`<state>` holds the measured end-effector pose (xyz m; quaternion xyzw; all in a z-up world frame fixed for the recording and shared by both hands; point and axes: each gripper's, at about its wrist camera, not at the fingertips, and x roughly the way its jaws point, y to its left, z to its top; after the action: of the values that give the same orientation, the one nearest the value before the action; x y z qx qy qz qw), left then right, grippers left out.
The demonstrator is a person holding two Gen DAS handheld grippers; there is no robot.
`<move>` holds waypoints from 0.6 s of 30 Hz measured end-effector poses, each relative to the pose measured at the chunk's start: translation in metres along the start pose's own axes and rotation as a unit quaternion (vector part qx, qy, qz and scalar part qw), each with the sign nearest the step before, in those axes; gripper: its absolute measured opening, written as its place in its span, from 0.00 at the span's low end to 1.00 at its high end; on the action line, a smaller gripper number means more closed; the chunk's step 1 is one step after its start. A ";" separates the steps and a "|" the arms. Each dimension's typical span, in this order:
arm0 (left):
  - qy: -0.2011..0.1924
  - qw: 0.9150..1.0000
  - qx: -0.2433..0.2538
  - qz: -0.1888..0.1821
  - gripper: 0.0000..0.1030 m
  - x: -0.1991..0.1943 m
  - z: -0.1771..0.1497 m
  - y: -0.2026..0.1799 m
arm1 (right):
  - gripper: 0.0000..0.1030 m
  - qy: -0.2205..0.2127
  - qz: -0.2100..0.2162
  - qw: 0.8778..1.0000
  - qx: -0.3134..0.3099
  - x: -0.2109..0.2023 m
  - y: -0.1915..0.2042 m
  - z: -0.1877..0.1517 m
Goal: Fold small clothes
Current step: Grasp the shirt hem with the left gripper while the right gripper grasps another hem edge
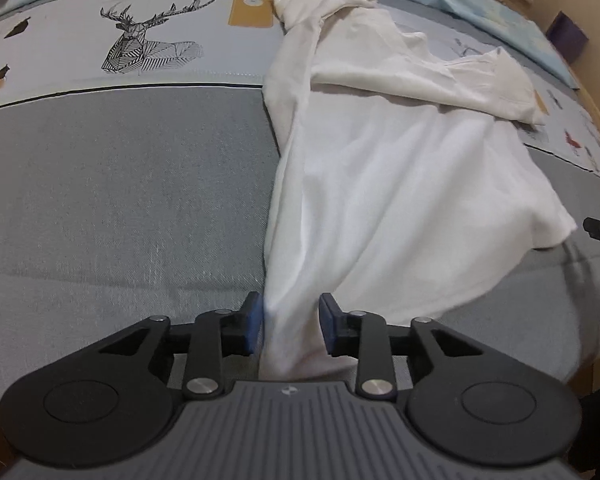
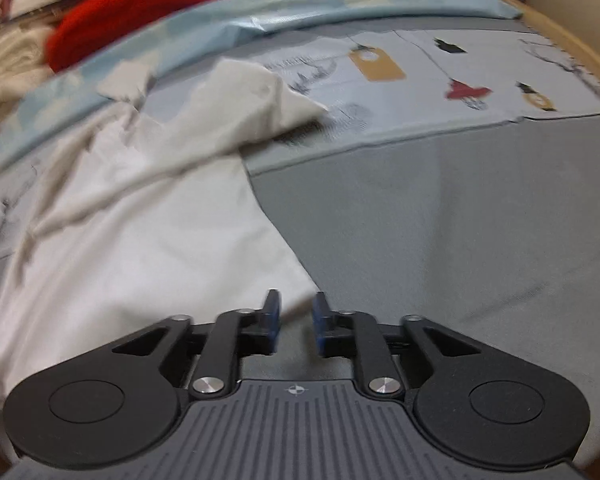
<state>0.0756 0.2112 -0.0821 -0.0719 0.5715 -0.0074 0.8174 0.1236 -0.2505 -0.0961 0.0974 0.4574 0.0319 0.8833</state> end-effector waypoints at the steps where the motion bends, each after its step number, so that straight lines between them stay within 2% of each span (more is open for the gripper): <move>1: 0.007 1.000 -0.005 0.002 0.34 0.003 0.003 0.001 | 0.41 0.006 -0.008 1.000 -0.008 0.006 0.001 0.001; 3: 0.018 1.000 -0.013 0.001 0.34 0.018 0.000 0.006 | 0.41 0.028 -0.025 0.999 -0.020 0.023 0.003 0.004; 8: 0.039 0.999 -0.013 0.012 0.34 0.033 0.004 0.005 | 0.43 0.068 -0.023 0.997 -0.016 0.061 0.009 0.013; 10: 0.043 0.999 -0.013 0.011 0.34 0.037 0.005 0.004 | 0.36 0.067 -0.030 0.997 -0.030 0.069 0.017 0.014; 11: 0.045 0.999 -0.010 0.012 0.30 0.038 0.006 0.003 | 0.21 0.064 -0.029 0.997 -0.041 0.069 0.021 0.015; 12: 0.045 0.999 -0.007 0.012 0.22 0.039 0.006 0.002 | 0.06 0.063 -0.028 0.996 -0.048 0.070 0.024 0.015; 15: 0.038 0.999 0.005 0.012 0.08 0.037 0.008 -0.005 | 0.06 0.053 -0.020 0.998 -0.042 0.063 0.024 0.019; 18: -0.010 1.000 0.003 0.012 0.05 0.022 0.011 -0.009 | 0.05 -0.004 -0.011 1.000 -0.027 0.030 0.019 0.032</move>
<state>0.0941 0.2015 -0.0979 -0.0628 0.5641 0.0011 0.8233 0.1674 -0.2324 -0.0988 0.0684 0.4535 0.0345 0.8879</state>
